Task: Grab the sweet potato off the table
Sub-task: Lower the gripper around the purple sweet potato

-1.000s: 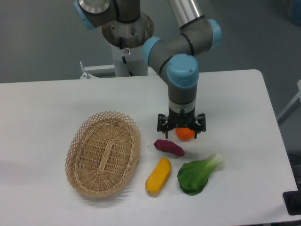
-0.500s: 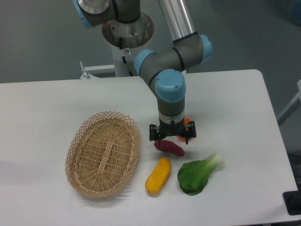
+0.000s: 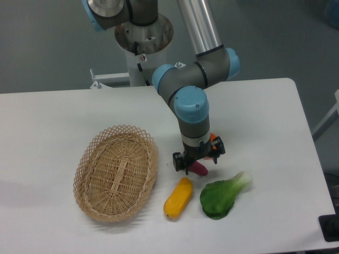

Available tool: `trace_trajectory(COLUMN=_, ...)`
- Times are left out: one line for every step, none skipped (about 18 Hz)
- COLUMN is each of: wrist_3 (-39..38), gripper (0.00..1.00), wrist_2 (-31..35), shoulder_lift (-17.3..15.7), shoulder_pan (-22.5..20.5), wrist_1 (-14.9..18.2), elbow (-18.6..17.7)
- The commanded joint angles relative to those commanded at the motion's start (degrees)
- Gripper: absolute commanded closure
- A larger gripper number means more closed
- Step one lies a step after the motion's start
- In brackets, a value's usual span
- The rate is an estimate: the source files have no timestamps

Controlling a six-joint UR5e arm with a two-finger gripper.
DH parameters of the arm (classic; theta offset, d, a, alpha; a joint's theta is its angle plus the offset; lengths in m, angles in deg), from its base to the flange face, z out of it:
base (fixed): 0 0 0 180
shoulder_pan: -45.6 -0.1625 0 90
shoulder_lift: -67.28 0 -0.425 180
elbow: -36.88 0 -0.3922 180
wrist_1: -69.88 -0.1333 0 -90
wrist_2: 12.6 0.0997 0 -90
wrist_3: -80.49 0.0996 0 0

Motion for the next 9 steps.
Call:
trace_trajectory(wrist_3=-0.09, gripper=0.00, wrist_2=0.09, shoulder_lift=0.79, shoulder_pan=0.88, wrist_1=0.00, elbow=0.00)
trace_trajectory(wrist_3=-0.09, gripper=0.00, wrist_2=0.26, shoulder_lift=1.32, shoulder_pan=1.06, wrist_1=0.00, elbow=0.08)
trace_trajectory(wrist_3=0.00, gripper=0.00, wrist_2=0.52, shoulder_lift=1.41, shoulder_pan=1.15, wrist_1=0.00, elbow=-0.18)
trace_trajectory(wrist_3=-0.09, gripper=0.00, wrist_2=0.53, shoulder_lift=1.41, shoulder_pan=1.15, wrist_1=0.00, elbow=-0.53)
trace_trajectory(wrist_3=-0.09, gripper=0.00, wrist_2=0.70, shoulder_lift=1.41, shoulder_pan=1.15, wrist_1=0.17, elbow=-0.88)
trace_trajectory(wrist_3=0.08, gripper=0.00, wrist_2=1.40, shoulder_lift=1.41, shoulder_pan=1.24, wrist_1=0.00, elbow=-1.67)
trace_trajectory(wrist_3=0.09, gripper=0.00, wrist_2=1.93, shoulder_lift=1.24, shoulder_pan=1.24, wrist_1=0.00, elbow=-2.02)
trace_trajectory(wrist_3=0.26, gripper=0.00, wrist_2=2.11, shoulder_lift=1.06, shoulder_pan=1.15, wrist_1=0.09, elbow=-2.03)
trace_trajectory(wrist_3=0.26, gripper=0.00, wrist_2=2.11, shoulder_lift=0.80, shoulder_pan=1.15, wrist_1=0.09, elbow=-2.03)
